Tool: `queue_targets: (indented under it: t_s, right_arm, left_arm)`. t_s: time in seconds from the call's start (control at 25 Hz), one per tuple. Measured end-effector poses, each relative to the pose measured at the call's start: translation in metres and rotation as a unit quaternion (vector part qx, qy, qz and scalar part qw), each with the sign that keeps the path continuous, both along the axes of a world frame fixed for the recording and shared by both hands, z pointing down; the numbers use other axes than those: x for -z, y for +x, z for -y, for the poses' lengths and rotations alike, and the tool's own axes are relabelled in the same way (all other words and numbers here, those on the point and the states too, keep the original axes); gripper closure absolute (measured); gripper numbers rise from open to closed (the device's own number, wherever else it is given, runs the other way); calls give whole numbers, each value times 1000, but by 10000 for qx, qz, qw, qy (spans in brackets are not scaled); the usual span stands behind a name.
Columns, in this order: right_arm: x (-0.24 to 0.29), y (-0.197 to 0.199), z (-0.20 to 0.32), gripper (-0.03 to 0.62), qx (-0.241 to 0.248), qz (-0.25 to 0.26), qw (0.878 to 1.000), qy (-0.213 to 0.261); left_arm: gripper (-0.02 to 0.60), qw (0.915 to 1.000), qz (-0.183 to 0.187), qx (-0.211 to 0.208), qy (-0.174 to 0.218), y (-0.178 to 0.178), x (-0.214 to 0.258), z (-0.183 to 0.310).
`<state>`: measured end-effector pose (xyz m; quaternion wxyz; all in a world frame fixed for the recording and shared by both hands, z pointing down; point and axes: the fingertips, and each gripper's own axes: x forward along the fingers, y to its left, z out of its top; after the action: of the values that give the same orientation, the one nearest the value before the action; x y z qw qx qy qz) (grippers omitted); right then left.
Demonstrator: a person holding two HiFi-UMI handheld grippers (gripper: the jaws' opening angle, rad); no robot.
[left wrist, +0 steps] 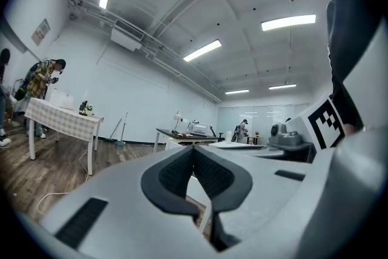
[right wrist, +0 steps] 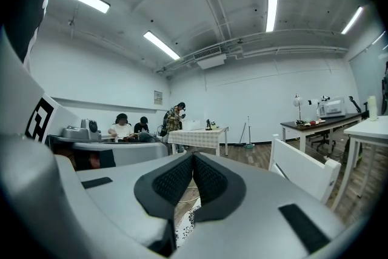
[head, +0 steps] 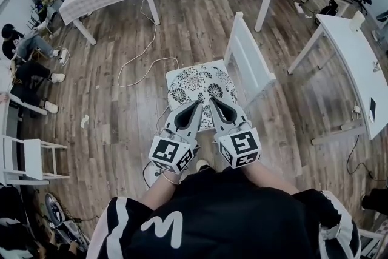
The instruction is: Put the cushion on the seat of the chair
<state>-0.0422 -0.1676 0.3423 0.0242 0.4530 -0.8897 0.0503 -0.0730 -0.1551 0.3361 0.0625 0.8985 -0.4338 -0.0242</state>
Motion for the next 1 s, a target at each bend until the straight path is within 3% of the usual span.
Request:
queue_targets:
  t_s: [1.0]
  right_arm:
    - [4,94,-117,574,439,-127,9990,-10]
  left_arm:
    - [578,9992,-125,380,4,96,4,-115]
